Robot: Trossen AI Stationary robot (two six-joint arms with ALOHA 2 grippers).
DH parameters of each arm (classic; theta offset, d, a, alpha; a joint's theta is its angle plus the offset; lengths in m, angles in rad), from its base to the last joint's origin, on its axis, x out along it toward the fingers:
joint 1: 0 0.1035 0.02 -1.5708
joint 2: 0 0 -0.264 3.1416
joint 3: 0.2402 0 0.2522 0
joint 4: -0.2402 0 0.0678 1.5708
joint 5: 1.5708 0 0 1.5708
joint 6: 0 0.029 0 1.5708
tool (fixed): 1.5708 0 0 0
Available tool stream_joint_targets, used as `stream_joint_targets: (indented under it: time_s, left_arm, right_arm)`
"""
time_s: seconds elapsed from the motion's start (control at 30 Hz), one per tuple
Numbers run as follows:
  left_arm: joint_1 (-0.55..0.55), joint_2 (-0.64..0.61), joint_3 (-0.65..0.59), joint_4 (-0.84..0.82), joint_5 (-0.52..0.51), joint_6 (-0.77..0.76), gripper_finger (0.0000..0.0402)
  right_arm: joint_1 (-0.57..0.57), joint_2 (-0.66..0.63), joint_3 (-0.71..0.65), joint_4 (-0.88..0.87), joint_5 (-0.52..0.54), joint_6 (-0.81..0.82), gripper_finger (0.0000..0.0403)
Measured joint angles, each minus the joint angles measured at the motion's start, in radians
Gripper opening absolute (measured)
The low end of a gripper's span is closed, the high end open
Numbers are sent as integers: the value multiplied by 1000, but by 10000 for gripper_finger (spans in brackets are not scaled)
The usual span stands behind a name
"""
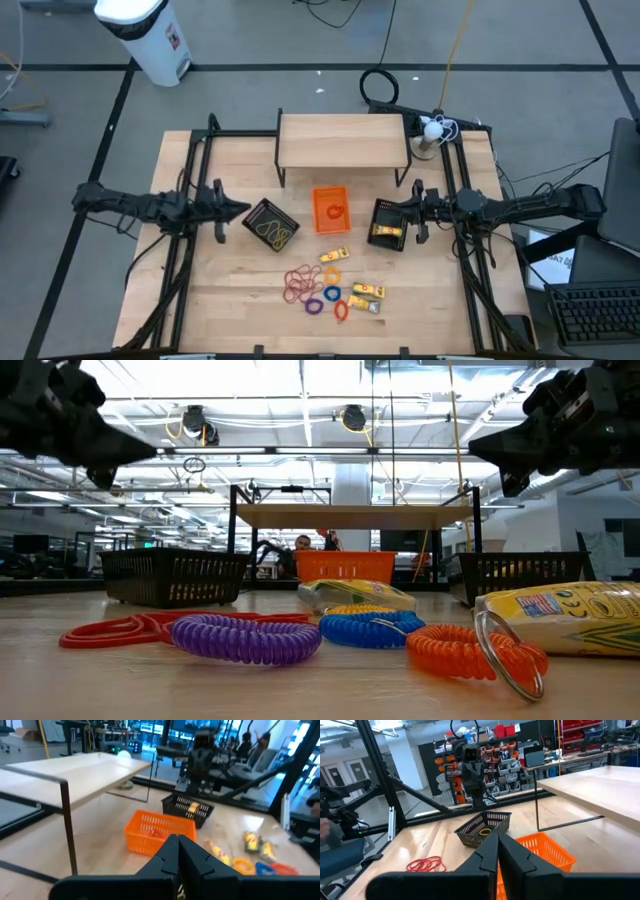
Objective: Pick & Place Office Desk Supplies
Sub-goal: Put the yellow keychain into the orange bin
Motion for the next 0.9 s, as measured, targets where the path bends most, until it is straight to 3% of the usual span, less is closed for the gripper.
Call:
stream_joint_targets:
  time_s: [0.5, 0.63, 0.77, 0.9]
  left_arm:
    - [3, 4, -66, 37, -28, 3, 1]
    - [3, 4, -67, 47, -55, -13, 5]
    - [3, 5, -67, 48, -54, -31, 3]
    - [3, 5, -67, 49, -53, -40, 5]
  right_arm:
    - [0, 7, 0, 12, -2, 44, 4]
    - [0, 8, 10, 7, 72, 44, 4]
    - [46, 43, 123, -177, 80, 28, 1]
    - [169, 178, 379, -388, 196, -24, 1]
